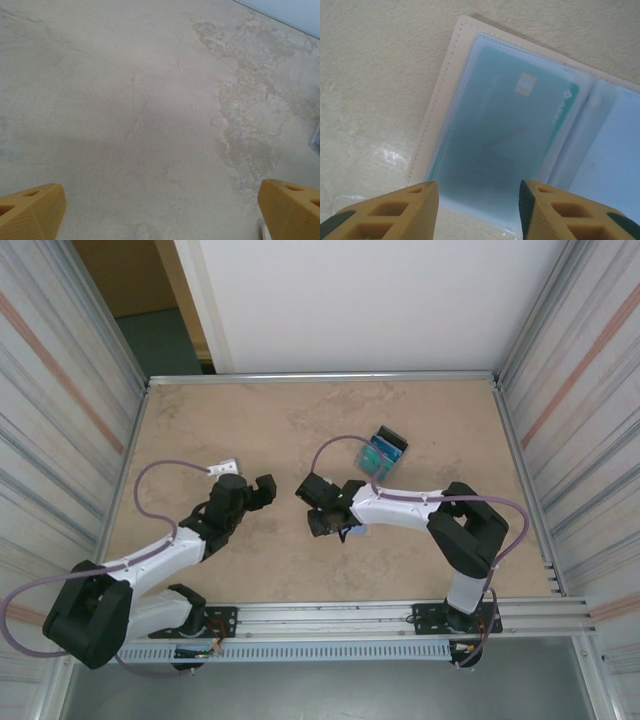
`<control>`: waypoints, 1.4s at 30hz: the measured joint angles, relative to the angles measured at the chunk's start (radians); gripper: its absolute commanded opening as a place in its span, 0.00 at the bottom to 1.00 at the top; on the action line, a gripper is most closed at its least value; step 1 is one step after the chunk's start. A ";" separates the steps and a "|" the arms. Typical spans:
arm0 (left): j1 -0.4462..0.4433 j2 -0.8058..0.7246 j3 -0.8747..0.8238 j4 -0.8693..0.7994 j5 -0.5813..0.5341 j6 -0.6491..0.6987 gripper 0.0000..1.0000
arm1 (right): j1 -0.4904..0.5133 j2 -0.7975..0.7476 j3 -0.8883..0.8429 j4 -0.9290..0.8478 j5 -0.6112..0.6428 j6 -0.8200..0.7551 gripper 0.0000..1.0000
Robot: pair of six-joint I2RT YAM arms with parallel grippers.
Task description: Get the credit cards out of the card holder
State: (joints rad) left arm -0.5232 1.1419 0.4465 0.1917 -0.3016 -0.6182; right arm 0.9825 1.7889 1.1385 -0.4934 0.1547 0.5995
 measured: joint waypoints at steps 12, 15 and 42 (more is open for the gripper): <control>0.000 0.029 0.002 0.000 0.022 0.000 0.99 | 0.000 0.047 0.023 0.007 -0.025 0.000 0.50; 0.000 0.035 0.006 0.000 0.023 0.000 0.99 | 0.000 0.053 0.023 0.010 -0.029 0.000 0.49; 0.000 0.037 0.013 -0.005 0.040 0.000 0.99 | -0.056 0.023 -0.043 0.094 -0.130 0.020 0.35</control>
State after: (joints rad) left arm -0.5228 1.1786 0.4591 0.1867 -0.2611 -0.6178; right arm 0.9260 1.8114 1.0954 -0.3992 0.0250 0.6193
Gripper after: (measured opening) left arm 0.987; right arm 0.311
